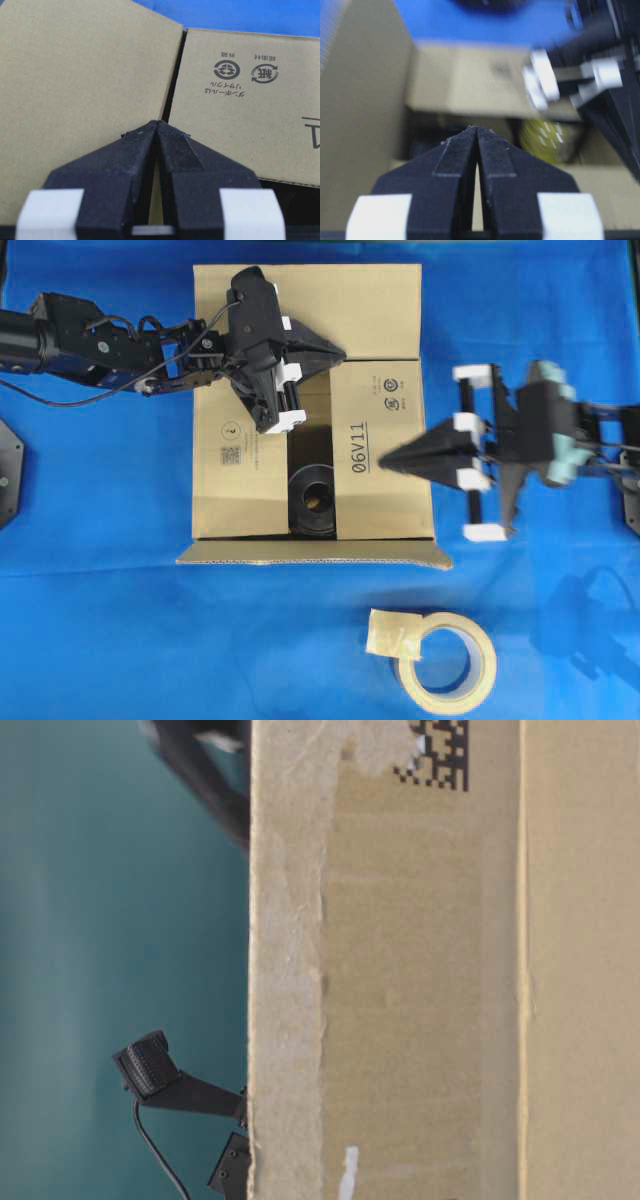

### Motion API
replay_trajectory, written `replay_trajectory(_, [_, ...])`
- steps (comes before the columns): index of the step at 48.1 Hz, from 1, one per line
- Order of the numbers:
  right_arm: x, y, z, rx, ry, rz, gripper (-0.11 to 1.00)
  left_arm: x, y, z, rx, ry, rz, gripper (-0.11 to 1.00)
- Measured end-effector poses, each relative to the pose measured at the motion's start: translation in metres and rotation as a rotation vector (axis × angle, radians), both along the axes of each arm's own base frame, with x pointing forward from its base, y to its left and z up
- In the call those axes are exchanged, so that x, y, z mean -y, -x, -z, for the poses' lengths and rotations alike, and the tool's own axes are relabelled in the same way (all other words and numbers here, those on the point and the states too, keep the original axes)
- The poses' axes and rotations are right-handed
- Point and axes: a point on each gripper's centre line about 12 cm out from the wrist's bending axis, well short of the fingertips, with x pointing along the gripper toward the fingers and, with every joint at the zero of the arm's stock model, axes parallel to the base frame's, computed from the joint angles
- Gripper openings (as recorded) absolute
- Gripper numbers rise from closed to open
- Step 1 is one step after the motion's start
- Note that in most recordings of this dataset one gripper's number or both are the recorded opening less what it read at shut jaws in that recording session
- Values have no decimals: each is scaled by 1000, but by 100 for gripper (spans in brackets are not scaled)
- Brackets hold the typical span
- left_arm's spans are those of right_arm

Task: Close the cardboard box.
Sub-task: 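Withdraw the right gripper and swing it down to the front flap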

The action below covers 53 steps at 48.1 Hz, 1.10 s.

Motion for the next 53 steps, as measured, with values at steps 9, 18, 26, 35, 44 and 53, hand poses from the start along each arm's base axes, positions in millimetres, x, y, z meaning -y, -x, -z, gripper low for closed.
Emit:
replay_trajectory(9, [-32,20,-20,72,-8,-112,0,0,0,1,-3,-1,1,0])
replay_trajectory(18, [-74,37,-23,92,-9,-264,0,0,1,2,-5,0,1,0])
replay_trajectory(26, [-102,47,-8,50,5,-368,0,0,1,1,-3,-1,1,0])
replay_trajectory(35, [-107,42,20,-13,20,-372,0,0,2,3,-9,1,1,0])
replay_trajectory(44, [-108,38,29,-27,24,-369,0,1,3,3,-11,1,1,0])
replay_trajectory(53, [-96,34,28,-24,24,-328,0,1,3,4,-12,2,1,0])
